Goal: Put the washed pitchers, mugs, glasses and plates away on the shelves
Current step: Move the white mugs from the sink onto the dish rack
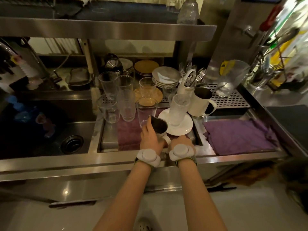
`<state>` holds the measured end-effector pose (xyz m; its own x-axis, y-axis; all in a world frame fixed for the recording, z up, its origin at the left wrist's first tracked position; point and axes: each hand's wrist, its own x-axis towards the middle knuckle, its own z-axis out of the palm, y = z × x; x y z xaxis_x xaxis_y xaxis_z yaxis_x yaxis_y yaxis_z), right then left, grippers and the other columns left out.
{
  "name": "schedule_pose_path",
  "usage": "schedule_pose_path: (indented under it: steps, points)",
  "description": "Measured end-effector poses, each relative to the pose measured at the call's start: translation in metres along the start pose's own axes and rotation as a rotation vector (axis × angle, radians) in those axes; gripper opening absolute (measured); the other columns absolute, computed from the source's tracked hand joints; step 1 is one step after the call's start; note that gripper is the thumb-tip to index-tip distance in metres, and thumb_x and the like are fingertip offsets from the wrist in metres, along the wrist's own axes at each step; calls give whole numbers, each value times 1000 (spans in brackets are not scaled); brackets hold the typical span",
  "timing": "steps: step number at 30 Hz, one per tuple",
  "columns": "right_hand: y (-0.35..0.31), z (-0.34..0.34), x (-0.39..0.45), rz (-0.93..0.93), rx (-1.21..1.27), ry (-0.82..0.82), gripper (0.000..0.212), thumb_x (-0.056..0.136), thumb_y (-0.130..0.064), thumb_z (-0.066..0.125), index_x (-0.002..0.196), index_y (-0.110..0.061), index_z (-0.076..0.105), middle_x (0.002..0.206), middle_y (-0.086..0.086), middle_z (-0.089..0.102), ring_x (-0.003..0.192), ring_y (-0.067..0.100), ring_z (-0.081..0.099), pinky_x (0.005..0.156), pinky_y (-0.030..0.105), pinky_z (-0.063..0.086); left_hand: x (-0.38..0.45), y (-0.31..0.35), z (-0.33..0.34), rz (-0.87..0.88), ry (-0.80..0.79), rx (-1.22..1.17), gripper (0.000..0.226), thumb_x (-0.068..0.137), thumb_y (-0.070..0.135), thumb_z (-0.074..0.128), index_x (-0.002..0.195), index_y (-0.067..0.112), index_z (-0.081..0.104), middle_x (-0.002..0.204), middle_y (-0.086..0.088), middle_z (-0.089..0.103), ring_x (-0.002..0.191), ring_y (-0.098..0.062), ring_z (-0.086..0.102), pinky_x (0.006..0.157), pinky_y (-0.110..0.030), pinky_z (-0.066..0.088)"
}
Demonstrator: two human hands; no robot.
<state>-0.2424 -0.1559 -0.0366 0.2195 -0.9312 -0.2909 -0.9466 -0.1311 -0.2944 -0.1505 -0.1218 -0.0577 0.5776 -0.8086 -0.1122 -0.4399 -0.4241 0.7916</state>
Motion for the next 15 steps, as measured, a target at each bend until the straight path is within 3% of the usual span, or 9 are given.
schedule_pose_path:
  steps: [4,7,11,15]
  points:
    - [2,-1,3,-43,-2,-12,20,95,-19,41,92,-21,61,118,6,61,110,24,58,85,29,47,1,2,-4,28,4,67,100,73,19,68,143,44,2,145,-8,29,124,-37,42,86,-51,48]
    - [4,-1,4,-86,-78,-54,26,94,-17,41,100,-13,66,114,7,63,107,24,60,83,29,48,2,4,-7,51,-8,116,96,74,22,66,139,53,3,146,-5,28,120,-38,46,83,-52,51]
    - [4,-2,2,-75,-83,-113,26,94,-17,41,98,-10,66,114,8,63,106,25,60,83,27,47,9,6,-10,44,-62,197,88,77,21,64,141,50,11,146,-7,21,121,-38,45,84,-49,51]
    - [3,-5,0,-45,-40,-126,22,96,-15,42,97,-7,62,125,15,58,117,28,54,94,32,43,15,18,-16,31,-144,330,84,77,18,65,141,44,18,143,-11,17,128,-39,31,89,-48,44]
